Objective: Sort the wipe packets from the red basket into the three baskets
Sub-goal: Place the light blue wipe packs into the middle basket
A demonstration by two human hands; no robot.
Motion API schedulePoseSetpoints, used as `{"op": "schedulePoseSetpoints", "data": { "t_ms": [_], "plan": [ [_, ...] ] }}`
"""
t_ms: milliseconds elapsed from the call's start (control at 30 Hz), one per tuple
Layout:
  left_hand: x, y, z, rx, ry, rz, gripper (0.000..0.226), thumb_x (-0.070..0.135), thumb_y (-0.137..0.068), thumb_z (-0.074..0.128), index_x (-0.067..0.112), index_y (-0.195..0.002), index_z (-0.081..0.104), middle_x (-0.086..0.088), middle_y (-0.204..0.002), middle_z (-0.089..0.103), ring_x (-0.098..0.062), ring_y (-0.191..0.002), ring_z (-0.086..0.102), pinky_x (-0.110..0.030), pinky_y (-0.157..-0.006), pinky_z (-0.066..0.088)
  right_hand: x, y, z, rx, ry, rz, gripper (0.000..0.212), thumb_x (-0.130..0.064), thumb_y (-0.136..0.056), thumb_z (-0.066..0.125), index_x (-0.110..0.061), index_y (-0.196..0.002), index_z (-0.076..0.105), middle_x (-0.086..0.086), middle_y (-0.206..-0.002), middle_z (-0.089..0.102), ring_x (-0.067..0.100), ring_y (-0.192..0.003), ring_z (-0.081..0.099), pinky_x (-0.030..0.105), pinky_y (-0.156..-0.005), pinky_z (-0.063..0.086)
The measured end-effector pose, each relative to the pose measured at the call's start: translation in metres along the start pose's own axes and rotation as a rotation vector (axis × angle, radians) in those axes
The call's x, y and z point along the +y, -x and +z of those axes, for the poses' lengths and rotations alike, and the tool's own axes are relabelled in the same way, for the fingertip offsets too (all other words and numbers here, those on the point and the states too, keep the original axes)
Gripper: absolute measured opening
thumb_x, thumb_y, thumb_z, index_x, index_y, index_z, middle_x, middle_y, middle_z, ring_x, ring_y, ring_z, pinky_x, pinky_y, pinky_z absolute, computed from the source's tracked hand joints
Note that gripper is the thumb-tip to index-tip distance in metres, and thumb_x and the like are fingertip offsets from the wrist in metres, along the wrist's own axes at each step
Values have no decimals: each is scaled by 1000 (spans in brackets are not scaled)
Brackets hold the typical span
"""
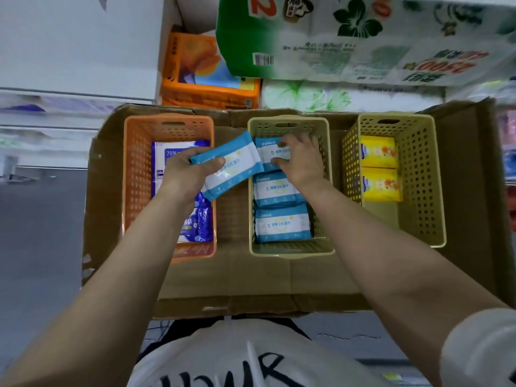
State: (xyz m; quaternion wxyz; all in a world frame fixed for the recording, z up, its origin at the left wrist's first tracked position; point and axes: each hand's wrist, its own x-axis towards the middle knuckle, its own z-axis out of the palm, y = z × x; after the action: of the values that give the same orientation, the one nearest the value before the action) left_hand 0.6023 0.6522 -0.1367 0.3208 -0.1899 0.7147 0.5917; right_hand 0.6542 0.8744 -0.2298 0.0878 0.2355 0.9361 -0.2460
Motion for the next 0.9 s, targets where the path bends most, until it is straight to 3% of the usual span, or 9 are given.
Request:
{"op": "schedulePoseSetpoints", "data": {
  "t_ms": [100,167,200,267,367,500,600,700,900],
  "plan": [
    [1,-1,7,-26,-30,3,38,10,-83,77,8,-118,62,-1,-102,70,-8,-81,70,-17,-59,56,-3,-4,-9,33,-12,-21,34,-39,-85,71,-23,-114,67,3,-126,59,26,-123,44,37,-100,40],
    [3,-2,13,-64,-85,3,37,10,-83,77,8,-116,61,1,-97,68,-8,-80,68,-16,-57,56,-10,-1,-25,136,-217,-25,32,-42,-87,66,-23,-112,69,-3,-117,66,19,-117,54,39,-98,46],
    [5,-2,17,-95,-124,13,35,11,-82,78,9,-114,62,1,-96,68,-8,-79,68,-16,-57,56,-15,3,-38,112,-362,-27,30,-42,-88,66,-24,-112,70,-8,-113,68,13,-112,58,36,-96,49],
    [8,-3,29,-170,-195,45,31,11,-81,78,10,-110,65,1,-94,69,-8,-79,67,-17,-58,56,-27,12,-63,-166,-557,-62,31,-40,-88,70,-25,-115,69,-14,-109,69,1,-105,62,26,-93,51],
    [5,-4,51,-201,-215,93,29,13,-85,76,11,-112,64,2,-94,68,-10,-84,68,-18,-63,57,-22,22,-80,-406,-405,-89,29,-29,-84,77,-23,-112,70,-9,-104,69,5,-99,64,23,-86,53],
    [-18,-12,66,-30,-363,175,52,23,-89,72,18,-135,49,5,-121,58,-11,-110,55,-17,-71,45,9,18,-84,-124,-236,55,28,-22,-83,77,-18,-110,73,-7,-96,65,7,-90,60,21,-79,46],
    [-43,-16,68,-76,-330,94,61,18,-89,71,24,-143,44,1,-139,55,-14,-121,53,-22,-79,46,17,15,-70,-286,-96,4,30,-23,-85,76,-16,-114,72,-1,-110,69,13,-102,62,25,-86,48],
    [-54,-20,65,-89,-280,38,62,16,-89,70,32,-144,46,-2,-138,55,-20,-125,53,-33,-93,52,13,17,-42,-388,18,-61,31,-24,-86,75,-16,-116,70,3,-122,66,20,-112,60,32,-95,48],
    [-54,-22,59,-158,-167,-7,60,11,-92,68,32,-144,48,0,-136,52,-18,-116,57,-33,-85,57,10,31,-4,-226,98,-59,31,-29,-92,65,-22,-123,67,4,-121,66,22,-113,58,33,-86,50]
  ]
}}
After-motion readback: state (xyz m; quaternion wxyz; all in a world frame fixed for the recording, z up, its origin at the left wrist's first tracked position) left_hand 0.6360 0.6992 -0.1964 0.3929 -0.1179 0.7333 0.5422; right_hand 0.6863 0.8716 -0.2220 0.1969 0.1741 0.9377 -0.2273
